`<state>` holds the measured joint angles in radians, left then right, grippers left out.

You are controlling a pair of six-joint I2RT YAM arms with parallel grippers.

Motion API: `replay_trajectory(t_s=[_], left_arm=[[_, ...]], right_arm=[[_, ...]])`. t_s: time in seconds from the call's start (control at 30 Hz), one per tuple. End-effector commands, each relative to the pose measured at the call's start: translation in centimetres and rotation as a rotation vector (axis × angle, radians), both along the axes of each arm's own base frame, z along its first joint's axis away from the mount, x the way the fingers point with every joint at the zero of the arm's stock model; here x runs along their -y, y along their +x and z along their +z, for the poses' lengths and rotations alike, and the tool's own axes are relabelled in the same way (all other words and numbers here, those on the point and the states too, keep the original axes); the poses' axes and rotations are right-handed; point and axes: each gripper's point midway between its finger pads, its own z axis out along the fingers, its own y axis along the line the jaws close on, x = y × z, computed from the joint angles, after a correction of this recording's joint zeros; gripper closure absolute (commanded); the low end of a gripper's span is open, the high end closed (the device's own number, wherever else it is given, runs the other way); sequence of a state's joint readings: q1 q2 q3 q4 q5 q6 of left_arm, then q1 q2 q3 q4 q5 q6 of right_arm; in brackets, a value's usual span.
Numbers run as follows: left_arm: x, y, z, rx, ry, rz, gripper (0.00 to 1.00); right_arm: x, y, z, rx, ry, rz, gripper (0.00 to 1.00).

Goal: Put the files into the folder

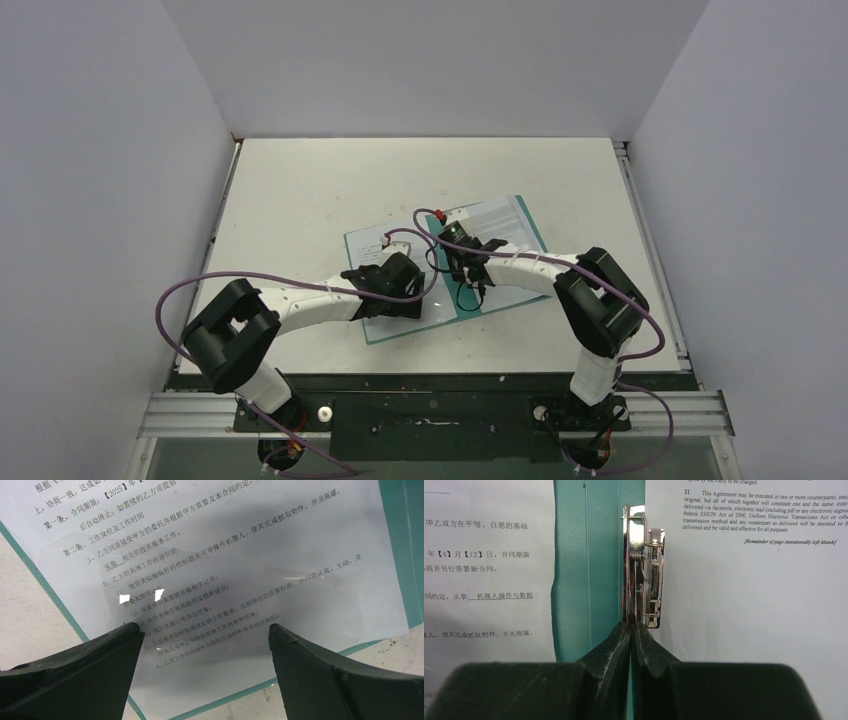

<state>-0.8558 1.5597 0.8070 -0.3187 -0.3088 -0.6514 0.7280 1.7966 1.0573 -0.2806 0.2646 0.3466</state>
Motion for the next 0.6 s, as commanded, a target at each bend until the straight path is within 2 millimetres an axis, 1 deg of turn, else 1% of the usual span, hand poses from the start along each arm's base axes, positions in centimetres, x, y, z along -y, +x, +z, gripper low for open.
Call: replay_trajectory(t_s=[0.0,0.33,0.4,0.47,0.57], left_arm=[[-0.6,-1.6,-1.6,-0.083,0.006,0.011,0.00],[-0.2,-1.7,-1.5,-0.088,-0.004,0.003,0.00],[-0.2,-1.7,-1.5,-0.089,-0.007,0.006,0.00],[-0.2,-1.8,-1.6,-0.088,-0.009,0.006,0.00],[-0.1,-1.9,-1.6,-0.092,-0.017,0.001,0.00]], right_arm=[[3.8,-4.6,-5.0,-0.182,-0.119,-0.034,0.95],[1.0,-4.8,-4.3,-0.188,0.052,-0.030,0.95],[0.7,-4.8,-4.2,-0.186,0.080,-0.037,0.94],[0.5,-4.8,-4.2,-0.185,0.099,-0.047,0.90],[0.6,-4.7,-4.3,-0.182,0.120,-0.070,0.89]])
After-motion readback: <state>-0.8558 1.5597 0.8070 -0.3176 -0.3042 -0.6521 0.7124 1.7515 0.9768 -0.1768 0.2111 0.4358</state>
